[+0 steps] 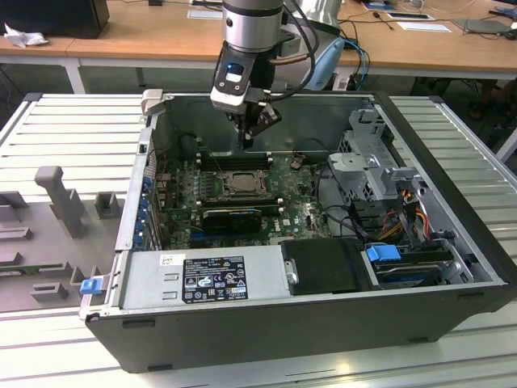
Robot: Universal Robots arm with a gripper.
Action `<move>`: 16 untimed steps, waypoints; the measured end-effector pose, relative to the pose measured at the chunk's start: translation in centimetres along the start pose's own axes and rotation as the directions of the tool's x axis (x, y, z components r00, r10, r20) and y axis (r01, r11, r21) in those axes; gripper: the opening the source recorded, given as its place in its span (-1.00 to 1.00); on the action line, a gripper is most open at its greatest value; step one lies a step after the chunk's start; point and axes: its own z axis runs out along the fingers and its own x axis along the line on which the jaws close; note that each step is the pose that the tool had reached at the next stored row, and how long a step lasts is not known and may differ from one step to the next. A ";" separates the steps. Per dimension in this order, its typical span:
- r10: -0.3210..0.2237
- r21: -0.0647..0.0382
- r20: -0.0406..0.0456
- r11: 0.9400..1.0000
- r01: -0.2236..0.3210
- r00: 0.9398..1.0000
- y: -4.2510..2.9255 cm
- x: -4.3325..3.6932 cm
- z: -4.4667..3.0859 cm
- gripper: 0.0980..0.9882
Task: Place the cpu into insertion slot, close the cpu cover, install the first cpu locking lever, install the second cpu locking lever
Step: 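Install the first cpu locking lever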
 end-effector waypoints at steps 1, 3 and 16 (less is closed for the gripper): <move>-0.012 0.000 0.000 1.000 0.012 1.000 0.00 0.00 0.00 -0.98; -0.040 0.001 -0.001 0.999 0.040 0.999 0.00 0.00 0.00 -0.98; -0.221 0.003 -0.004 0.975 0.221 0.975 0.00 0.00 0.00 -0.98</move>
